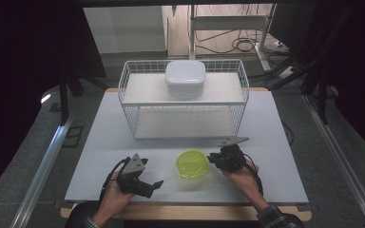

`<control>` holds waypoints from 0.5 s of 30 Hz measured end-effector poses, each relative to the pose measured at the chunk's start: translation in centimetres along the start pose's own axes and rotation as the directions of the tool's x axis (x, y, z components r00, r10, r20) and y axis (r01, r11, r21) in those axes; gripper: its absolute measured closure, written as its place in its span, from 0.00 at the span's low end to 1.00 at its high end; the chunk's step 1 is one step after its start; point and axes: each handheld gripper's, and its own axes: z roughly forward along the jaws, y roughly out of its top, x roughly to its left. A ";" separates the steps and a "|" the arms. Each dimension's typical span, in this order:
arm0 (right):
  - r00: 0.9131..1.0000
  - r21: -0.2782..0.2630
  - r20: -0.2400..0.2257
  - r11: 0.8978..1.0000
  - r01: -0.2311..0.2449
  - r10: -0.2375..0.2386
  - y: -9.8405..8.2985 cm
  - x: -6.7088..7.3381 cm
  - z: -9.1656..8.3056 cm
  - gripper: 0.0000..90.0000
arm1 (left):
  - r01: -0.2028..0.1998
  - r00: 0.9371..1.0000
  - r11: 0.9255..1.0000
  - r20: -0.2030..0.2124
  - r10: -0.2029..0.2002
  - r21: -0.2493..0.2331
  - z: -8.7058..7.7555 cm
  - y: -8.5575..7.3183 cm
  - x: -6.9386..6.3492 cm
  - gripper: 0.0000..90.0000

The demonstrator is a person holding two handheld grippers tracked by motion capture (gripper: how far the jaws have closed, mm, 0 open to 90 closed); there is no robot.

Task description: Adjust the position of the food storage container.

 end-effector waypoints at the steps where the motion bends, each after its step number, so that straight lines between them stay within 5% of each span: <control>1: 1.000 -0.005 0.009 1.000 0.003 -0.003 -0.1 0.0 -0.2 0.83 | 0.001 1.000 1.000 -0.001 -0.001 -0.001 0.0 0.0 0.0 0.02; 10: 0.996 -0.055 0.076 0.997 0.046 -0.042 -0.6 0.2 -2.6 0.61 | 0.005 1.000 1.000 -0.005 -0.005 0.001 -0.2 -0.1 0.2 0.02; 15: 0.997 -0.084 0.073 0.996 0.044 -0.037 -1.0 0.2 -3.7 0.46 | 0.007 1.000 1.000 -0.011 -0.007 0.004 -0.3 -0.1 0.2 0.02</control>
